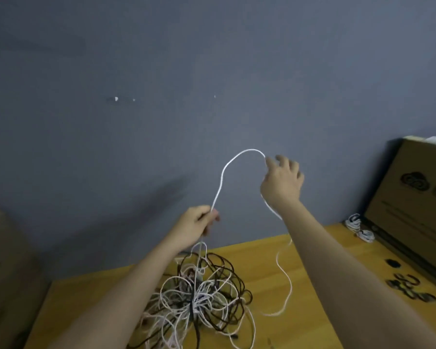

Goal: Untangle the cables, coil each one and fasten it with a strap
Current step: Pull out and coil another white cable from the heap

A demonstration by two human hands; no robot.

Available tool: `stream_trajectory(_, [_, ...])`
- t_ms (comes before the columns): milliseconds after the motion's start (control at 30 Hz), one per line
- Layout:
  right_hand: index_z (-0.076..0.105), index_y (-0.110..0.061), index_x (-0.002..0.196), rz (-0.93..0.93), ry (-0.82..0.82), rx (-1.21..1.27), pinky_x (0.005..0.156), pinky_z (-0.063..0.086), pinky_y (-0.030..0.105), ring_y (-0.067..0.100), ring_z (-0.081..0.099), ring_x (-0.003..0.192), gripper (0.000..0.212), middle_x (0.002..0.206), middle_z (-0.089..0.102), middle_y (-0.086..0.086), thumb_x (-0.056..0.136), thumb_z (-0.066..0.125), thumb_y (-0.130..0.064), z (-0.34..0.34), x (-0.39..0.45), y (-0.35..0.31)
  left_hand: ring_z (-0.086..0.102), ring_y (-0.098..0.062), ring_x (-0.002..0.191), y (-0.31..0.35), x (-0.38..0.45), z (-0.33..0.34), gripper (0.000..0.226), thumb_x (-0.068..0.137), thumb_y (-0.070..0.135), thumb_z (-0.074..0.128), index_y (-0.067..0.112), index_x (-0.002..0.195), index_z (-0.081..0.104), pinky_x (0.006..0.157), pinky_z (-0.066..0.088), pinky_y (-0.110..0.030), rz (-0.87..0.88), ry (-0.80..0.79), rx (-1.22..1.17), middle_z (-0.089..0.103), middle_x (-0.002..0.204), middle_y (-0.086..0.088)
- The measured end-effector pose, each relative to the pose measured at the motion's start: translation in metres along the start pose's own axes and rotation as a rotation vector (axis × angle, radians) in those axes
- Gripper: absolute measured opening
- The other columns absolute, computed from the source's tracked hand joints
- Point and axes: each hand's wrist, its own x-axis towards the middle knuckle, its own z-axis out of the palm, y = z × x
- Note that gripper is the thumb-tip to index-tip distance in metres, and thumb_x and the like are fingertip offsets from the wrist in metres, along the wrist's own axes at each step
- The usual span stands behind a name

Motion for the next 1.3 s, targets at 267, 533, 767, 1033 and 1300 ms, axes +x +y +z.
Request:
stream_trajectory(267, [0.056,-0.011,0.125,-0.699,0.084,0.144,0.089,0.040,0.044,0.036,0.052,0.115,0.032,0.122,0.060,0.011,0.095,0.046,-0.017,-0.020,0.003,-0.040,0.043,-0.007,0.047,0.118,0.073,-0.053,0.041,0.094,0.014,0.055,0.022,0.054,0.049,0.056,0.032,-0.028,0.231,0.040,0.435,0.047,0.049,0.008])
stream_trajectory(533, [0.068,-0.007,0.104,-0.667,0.324,0.427,0.061,0.038,0.030,0.025,0.055,0.066,0.024,0.069,0.055,-0.001,0.097,0.047,-0.014,-0.093,0.056,-0.103,0.047,-0.001,0.044,0.186,0.074,-0.099,0.023,0.096,0.020,0.056,0.015,0.075,0.061,0.053,0.041,-0.018,0.335,0.284,-0.052,0.053,0.056,0.004])
stream_trajectory(767, [0.064,-0.012,0.090,-0.223,0.316,0.926,0.049,0.032,0.017,0.002,0.041,0.047,0.022,0.060,0.049,-0.006,0.100,0.044,-0.011,-0.046,0.029,-0.075,0.055,0.003,0.053,-0.018,-0.005,-0.011,0.035,0.104,0.015,0.033,0.017,0.076,0.054,0.066,0.049,-0.025,-0.207,-0.344,0.149,0.060,0.062,0.007])
stream_trajectory(1033, [0.045,-0.022,0.139,-0.159,-0.186,-0.115,0.106,0.026,0.045,0.032,0.029,0.135,0.047,0.147,0.037,0.008,0.093,0.044,-0.010,0.017,0.001,0.005,0.051,-0.022,0.074,0.033,0.035,-0.044,0.027,0.103,0.021,0.036,0.017,0.089,0.059,0.069,0.038,-0.030,0.051,-0.030,0.449,0.051,0.076,0.000])
stream_trajectory(1300, [0.026,-0.018,0.149,-0.006,0.005,0.731,0.108,0.017,0.025,0.015,0.012,0.142,0.075,0.155,0.021,0.001,0.082,0.036,0.014,0.000,-0.049,-0.012,0.056,-0.034,0.111,0.046,0.050,-0.038,0.026,0.100,0.015,0.034,0.015,0.115,0.055,0.082,0.041,-0.034,-0.038,0.077,0.900,0.060,0.122,-0.012])
